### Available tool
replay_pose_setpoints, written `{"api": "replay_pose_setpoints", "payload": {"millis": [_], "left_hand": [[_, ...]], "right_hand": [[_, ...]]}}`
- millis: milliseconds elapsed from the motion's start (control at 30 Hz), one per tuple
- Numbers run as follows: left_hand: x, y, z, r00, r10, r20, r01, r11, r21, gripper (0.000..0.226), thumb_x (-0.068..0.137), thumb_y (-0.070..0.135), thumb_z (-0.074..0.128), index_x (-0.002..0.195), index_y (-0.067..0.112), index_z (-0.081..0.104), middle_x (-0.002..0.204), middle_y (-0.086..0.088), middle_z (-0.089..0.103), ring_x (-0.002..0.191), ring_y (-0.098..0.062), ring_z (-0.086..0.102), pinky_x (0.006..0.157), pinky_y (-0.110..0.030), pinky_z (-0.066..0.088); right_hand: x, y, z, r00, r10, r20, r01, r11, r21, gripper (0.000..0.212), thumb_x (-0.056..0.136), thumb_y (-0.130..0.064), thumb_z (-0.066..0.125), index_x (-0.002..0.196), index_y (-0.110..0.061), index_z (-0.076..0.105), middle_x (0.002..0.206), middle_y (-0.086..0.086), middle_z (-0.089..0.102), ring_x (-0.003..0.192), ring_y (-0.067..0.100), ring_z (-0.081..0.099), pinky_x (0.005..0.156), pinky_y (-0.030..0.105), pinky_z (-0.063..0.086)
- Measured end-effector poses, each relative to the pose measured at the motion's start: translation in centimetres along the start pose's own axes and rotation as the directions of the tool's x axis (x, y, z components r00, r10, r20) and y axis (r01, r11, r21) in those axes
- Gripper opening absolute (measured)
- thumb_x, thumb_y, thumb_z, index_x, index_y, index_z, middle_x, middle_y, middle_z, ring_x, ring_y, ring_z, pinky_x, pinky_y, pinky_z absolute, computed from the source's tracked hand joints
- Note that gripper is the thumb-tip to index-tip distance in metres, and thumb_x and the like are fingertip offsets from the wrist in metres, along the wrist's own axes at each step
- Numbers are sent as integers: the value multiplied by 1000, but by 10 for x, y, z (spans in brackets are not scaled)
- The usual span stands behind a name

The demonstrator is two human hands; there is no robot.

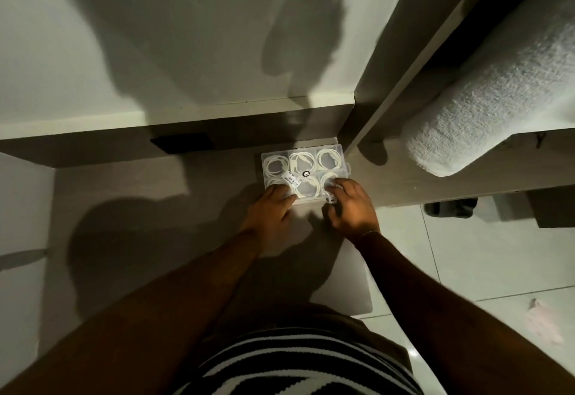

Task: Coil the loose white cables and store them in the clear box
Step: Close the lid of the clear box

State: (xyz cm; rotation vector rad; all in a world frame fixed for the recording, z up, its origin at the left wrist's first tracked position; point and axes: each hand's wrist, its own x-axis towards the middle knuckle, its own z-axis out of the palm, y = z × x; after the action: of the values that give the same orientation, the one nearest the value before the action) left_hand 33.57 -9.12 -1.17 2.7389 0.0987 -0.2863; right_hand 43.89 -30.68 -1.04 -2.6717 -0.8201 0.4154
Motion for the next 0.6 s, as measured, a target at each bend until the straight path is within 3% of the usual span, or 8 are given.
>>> {"api": "replay_pose_setpoints", "payload": {"millis": [133, 300, 400, 500, 600], "left_hand": [[6, -4, -2, 997, -8, 79, 10, 1000, -17, 42, 100, 28, 54, 140, 20, 61, 152, -7, 47, 142, -29, 39, 107, -41, 44], [6, -3, -3, 993, 1, 116, -3, 1000, 23, 43, 99, 30, 59, 141, 20, 58, 161, -9, 32, 150, -33, 26, 114, -45, 39], [10, -1, -5, 978, 7, 207, -26, 995, 92, 62, 88, 29, 73, 145, 19, 52, 168, -12, 19, 154, -39, 15, 119, -51, 34], [16, 3, -9, 967, 22, 254, -64, 986, 156, 69, 83, 21, 76, 147, 19, 49, 168, -14, 20, 152, -40, 20, 115, -51, 40], [23, 5, -11, 957, 16, 289, -85, 970, 227, 62, 90, 12, 68, 148, 19, 46, 166, -17, 22, 148, -40, 26, 108, -48, 47]], "right_hand": [[2, 7, 1, 998, -52, -21, 52, 999, -1, 49, 92, -19, 72, 139, -14, 65, 151, 11, 57, 140, 32, 51, 119, 41, 39], [3, 13, 3, 963, -181, -200, 171, 983, -69, 38, 82, -9, 85, 119, -6, 78, 123, 17, 75, 110, 39, 72, 93, 46, 61], [7, 11, 5, 949, -192, -252, 166, 979, -120, 31, 80, -8, 85, 111, -7, 80, 112, 15, 78, 98, 38, 74, 78, 43, 64], [9, 10, 7, 939, -198, -280, 160, 975, -154, 28, 80, -9, 86, 108, -7, 81, 109, 14, 79, 95, 38, 75, 73, 40, 65], [8, 14, 10, 937, -210, -279, 169, 972, -163, 32, 80, -10, 88, 111, -6, 81, 111, 16, 79, 96, 39, 76, 76, 42, 64]]}}
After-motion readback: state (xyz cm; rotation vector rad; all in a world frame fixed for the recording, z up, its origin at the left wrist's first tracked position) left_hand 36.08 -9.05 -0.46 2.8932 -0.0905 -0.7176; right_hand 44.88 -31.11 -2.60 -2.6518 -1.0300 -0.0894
